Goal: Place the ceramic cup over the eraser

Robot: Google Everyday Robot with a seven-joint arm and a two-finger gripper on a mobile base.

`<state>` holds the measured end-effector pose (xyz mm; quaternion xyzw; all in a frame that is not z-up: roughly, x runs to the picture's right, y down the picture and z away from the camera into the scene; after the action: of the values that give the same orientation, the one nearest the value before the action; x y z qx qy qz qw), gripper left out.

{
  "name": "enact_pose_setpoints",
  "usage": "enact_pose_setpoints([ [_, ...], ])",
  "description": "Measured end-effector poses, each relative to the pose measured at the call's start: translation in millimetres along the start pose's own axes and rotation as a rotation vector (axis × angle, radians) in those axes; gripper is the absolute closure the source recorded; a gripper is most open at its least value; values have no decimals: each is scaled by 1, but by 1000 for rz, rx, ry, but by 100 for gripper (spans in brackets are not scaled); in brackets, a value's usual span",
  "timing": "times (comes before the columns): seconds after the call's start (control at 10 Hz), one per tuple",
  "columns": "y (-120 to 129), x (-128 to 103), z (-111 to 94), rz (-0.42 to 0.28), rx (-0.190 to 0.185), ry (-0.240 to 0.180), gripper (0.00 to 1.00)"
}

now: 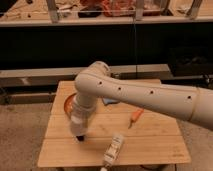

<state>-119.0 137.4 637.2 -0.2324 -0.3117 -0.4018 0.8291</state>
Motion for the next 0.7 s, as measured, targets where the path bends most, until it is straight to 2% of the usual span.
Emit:
enact_pose_setpoints([
  [0.3,1,4,29,7,-11,-6,100],
  [0.7,0,8,47,11,-20,-8,100],
])
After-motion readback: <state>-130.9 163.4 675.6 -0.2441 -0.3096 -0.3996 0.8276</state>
